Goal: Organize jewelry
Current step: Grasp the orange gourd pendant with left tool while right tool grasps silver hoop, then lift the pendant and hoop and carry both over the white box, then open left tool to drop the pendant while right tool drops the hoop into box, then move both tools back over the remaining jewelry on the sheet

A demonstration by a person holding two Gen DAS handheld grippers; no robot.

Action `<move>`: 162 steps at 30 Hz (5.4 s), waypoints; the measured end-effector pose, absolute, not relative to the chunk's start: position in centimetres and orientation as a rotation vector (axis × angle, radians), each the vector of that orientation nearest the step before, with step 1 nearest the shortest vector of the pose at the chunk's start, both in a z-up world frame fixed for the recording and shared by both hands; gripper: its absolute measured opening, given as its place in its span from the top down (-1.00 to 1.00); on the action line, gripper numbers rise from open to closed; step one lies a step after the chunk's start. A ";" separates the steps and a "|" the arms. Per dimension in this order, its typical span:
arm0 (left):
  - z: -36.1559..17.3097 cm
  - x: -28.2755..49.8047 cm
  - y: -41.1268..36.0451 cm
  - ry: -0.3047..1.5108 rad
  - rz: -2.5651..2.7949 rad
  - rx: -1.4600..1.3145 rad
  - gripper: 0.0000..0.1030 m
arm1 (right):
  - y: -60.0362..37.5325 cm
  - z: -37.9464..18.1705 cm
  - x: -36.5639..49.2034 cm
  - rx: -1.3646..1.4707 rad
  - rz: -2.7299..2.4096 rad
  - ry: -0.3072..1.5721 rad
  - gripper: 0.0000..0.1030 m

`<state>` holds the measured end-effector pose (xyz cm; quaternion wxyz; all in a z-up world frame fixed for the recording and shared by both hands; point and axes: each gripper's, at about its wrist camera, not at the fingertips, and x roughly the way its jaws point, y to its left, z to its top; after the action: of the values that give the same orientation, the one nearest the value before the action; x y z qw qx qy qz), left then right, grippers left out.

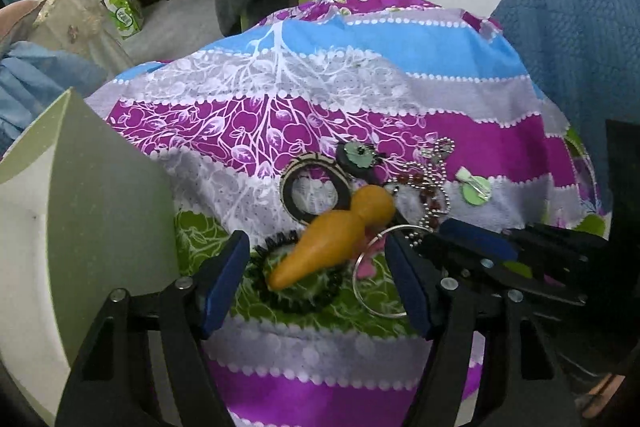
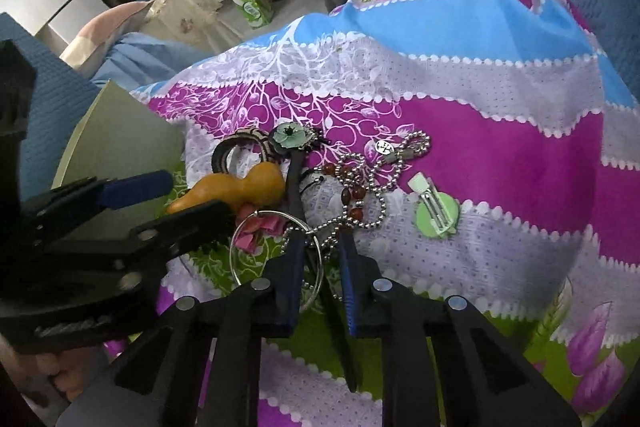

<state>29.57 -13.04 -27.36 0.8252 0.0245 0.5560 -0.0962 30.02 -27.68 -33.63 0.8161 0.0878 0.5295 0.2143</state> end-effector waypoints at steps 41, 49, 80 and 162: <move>-20.3 20.2 -7.6 0.983 -0.184 -0.260 0.35 | -24.3 -32.6 27.1 0.000 0.418 1.006 -0.40; -19.6 19.4 -5.9 0.965 -0.179 -0.287 0.35 | -22.1 -34.1 27.3 -0.121 0.360 1.023 -0.46; -17.8 19.9 -3.9 0.952 -0.163 -0.249 0.35 | -23.1 -25.5 24.4 0.031 0.292 0.977 -0.28; -7.8 16.5 5.2 0.703 -0.072 -0.288 -0.50 | -15.9 -11.2 21.6 -0.033 0.436 0.658 -0.50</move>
<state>16.54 5.23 -7.76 0.9281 -0.1403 0.3430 -0.0351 21.61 -15.94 -11.17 0.9230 -0.0160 0.3206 0.2122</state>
